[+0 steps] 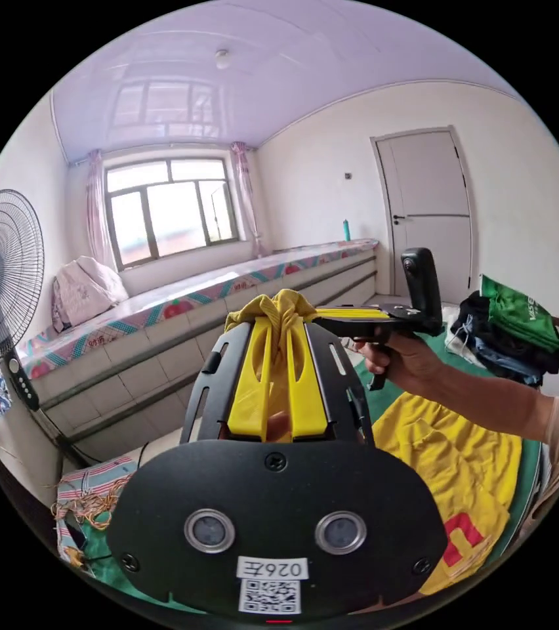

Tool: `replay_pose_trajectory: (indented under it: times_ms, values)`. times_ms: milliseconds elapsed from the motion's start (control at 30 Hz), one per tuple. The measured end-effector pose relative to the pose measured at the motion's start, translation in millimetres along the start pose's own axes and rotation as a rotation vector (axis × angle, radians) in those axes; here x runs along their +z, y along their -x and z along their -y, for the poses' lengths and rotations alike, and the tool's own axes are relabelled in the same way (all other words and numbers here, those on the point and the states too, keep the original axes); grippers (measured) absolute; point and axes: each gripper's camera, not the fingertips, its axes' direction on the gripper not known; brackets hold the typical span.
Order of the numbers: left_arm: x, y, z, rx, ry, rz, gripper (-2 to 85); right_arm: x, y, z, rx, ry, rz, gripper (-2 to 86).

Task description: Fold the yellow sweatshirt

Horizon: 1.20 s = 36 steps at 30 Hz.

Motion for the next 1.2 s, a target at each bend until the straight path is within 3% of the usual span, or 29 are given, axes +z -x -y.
replay_pose_trajectory:
  times_ms: [67, 200, 267, 333, 400, 533, 633, 800, 1200]
  values:
    - [-17.0, 1.0, 9.1, -0.028, -0.061, -0.064, 4.0, -15.0, 10.3, 16.2, -0.024, -0.035, 0.039, -0.8]
    - [-55.0, -23.6, -4.7, -0.044, -0.12, -0.36, 5.0, -73.1, 34.0, 13.8, -0.09, -0.027, 0.322, 0.1]
    - [-60.0, -50.9, -29.6, -0.023, -0.039, -0.472, 6.9, -95.9, 48.9, -13.0, -0.11, 0.068, 0.414, 2.2]
    - [-60.1, -96.5, -82.4, -0.028, 0.147, -0.575, 8.3, -108.6, 66.3, -67.7, -0.059, 0.339, 0.487, 9.6]
    - [-62.7, -124.6, -123.8, -0.068, 0.278, -0.676, 7.9, -118.9, 74.9, -116.1, 0.005, 0.544, 0.479, 10.5]
    - [-77.3, -140.2, -181.1, -0.234, 0.396, -0.941, 4.6, -179.7, 75.9, -180.2, 0.224, 0.618, 0.403, 8.7]
    - [-76.8, -123.7, -181.2, -0.368, 0.373, -0.935, 5.9, -200.7, 79.4, -186.4, 0.383, 0.621, 0.392, 7.2]
    - [-35.5, -129.7, -152.4, -0.378, 0.407, -0.855, 8.5, -172.1, 118.3, -168.6, 0.459, 0.717, 0.409, 7.1]
    - [60.9, -174.5, -89.7, -0.422, 0.53, -0.928, 8.5, -105.4, 223.3, -63.3, 0.239, 0.756, 0.35, 10.5]
